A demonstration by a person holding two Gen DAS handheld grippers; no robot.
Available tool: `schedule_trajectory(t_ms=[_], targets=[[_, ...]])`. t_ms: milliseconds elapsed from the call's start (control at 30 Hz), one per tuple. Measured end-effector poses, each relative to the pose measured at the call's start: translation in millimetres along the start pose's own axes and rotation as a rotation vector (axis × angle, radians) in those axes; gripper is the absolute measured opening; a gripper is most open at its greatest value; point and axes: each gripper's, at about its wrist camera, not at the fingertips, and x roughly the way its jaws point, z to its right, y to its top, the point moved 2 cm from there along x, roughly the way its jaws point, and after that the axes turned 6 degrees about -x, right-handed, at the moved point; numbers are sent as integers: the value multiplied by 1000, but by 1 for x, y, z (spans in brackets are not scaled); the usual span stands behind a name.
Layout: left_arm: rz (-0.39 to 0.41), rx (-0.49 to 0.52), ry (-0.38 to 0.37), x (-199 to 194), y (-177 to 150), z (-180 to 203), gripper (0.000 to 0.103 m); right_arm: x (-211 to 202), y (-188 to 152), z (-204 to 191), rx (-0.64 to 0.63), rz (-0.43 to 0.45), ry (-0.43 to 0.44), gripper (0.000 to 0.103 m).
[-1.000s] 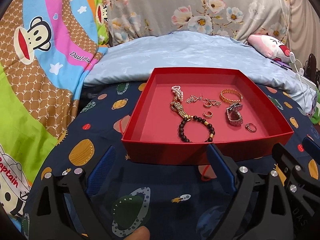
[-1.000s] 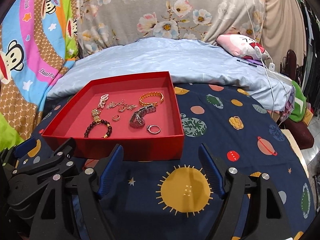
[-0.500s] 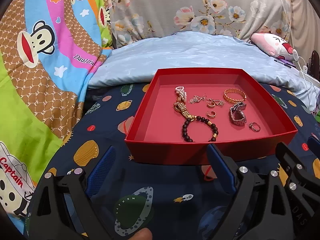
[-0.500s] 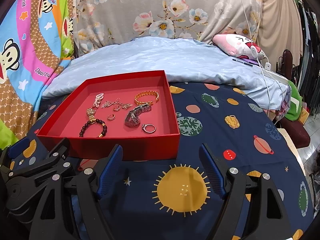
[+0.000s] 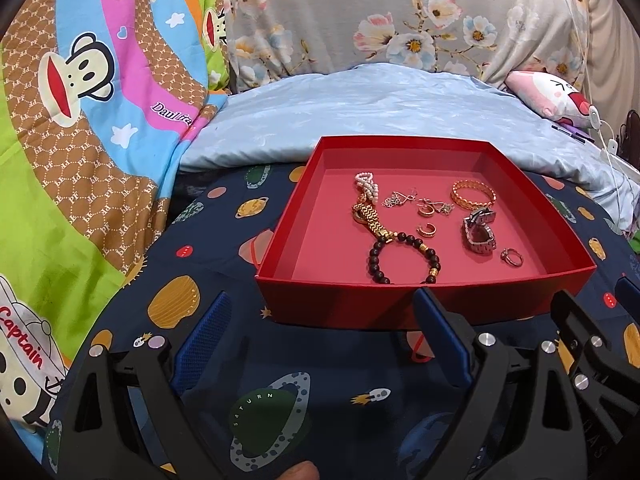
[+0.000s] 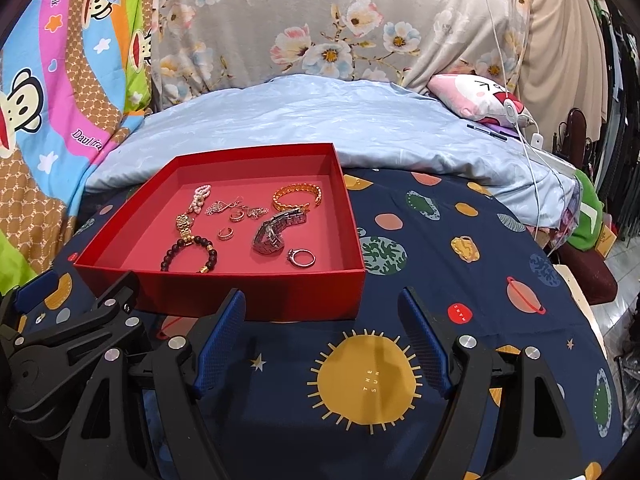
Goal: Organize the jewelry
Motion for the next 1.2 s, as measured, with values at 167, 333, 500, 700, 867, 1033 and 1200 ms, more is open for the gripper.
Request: schedule_trajectory(t_ms=[167, 333, 500, 700, 867, 1033, 1200], targets=[[-1, 0, -1, 0, 0, 0, 90, 0, 0, 0, 0, 0, 1, 77], [-1, 0, -1, 0, 0, 0, 90, 0, 0, 0, 1, -1, 2, 77], [-1, 0, -1, -1, 0, 0, 89, 0, 0, 0, 1, -1, 3, 77], [0, 1, 0, 0, 0, 0, 89, 0, -1, -1, 2, -1, 3, 77], [0, 1, -1, -1, 0, 0, 89, 0, -1, 0, 2, -1, 3, 77], [1, 2, -1, -1, 0, 1, 89, 0, -1, -1, 2, -1, 2, 77], [0, 2, 1, -1, 0, 1, 88, 0, -1, 0, 2, -2, 4, 77]])
